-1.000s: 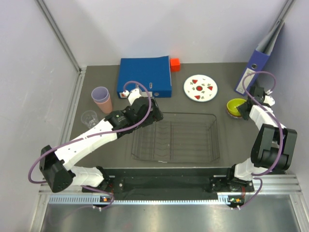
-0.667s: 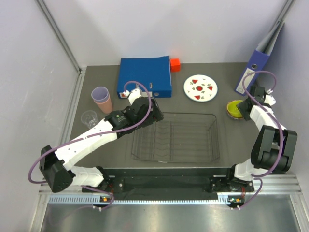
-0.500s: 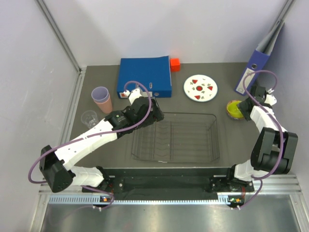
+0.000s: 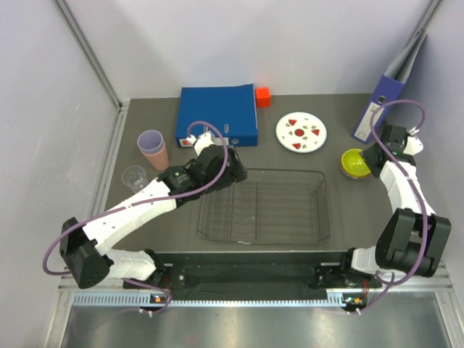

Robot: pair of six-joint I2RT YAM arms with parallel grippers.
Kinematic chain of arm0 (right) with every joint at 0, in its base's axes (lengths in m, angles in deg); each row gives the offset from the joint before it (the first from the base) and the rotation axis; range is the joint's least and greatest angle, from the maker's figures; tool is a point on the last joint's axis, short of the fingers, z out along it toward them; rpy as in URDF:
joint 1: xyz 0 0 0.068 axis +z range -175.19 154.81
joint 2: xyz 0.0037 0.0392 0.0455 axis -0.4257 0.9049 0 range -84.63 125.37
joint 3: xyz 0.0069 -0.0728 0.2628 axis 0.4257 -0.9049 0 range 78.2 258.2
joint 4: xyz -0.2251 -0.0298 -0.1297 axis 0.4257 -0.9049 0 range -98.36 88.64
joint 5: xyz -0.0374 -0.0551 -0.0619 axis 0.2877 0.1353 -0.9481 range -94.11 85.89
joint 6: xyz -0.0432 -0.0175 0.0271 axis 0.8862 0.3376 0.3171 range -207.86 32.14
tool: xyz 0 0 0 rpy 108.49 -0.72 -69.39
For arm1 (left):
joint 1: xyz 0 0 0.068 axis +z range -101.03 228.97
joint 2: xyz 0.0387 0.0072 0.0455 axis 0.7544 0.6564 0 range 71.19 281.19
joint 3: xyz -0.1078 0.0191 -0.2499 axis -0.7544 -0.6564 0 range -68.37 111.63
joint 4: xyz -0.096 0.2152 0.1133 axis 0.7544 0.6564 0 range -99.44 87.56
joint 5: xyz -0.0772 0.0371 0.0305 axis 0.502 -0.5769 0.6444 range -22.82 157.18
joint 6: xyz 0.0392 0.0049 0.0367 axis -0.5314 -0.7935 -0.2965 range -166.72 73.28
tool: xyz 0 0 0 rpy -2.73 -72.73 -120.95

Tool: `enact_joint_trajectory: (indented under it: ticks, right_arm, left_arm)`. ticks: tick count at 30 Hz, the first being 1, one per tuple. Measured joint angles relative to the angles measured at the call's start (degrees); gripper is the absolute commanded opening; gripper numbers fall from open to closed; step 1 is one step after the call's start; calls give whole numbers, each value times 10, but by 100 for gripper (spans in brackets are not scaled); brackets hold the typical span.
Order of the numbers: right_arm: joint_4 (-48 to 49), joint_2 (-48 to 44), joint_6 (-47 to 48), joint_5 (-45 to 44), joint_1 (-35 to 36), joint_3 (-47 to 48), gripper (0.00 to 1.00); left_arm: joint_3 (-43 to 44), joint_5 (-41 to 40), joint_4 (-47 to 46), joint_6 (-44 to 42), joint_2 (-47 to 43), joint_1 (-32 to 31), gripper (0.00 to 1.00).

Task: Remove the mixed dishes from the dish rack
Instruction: Place the bowl at the center of the board, then reset both arms

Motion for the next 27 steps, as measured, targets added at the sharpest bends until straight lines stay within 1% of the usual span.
enact_joint_trajectory:
  ticks: [5,8,11,12,15,18,21,22,23,25,27]
  right_arm:
    - [-9,-41,-5,9,0,26,50]
    - [-7,-67,-12,30,2,33,49]
    - [14,-107,-22,72,18,28,51]
    - [23,-123,-22,87,31,27,54]
    - [43,-155,-10,110,105,37,59]
    - [42,-167,17,99,226,67,59]
    - [40,-197,49,61,320,69,51]
    - [40,-212,59,42,347,64,44]
    - [40,-229,68,14,375,56,35]
    - [42,-268,85,-35,431,31,30]
    - [41,-298,94,-80,485,5,29]
  left_arm:
    - [0,5,-3,-1,4,0,99]
    - [0,9,-4,-3,4,0,99]
    - [-7,12,-12,-12,4,0,99]
    - [-7,12,-12,-15,4,0,99]
    - [-7,9,-13,-36,4,0,99]
    - [-6,-8,-9,-64,7,0,99]
    - [2,-30,13,-91,19,0,99]
    - [3,-36,21,-100,23,0,99]
    - [4,-40,28,-107,24,0,99]
    - [3,-45,42,-119,24,0,99]
    - [-1,-48,44,-129,20,0,99]
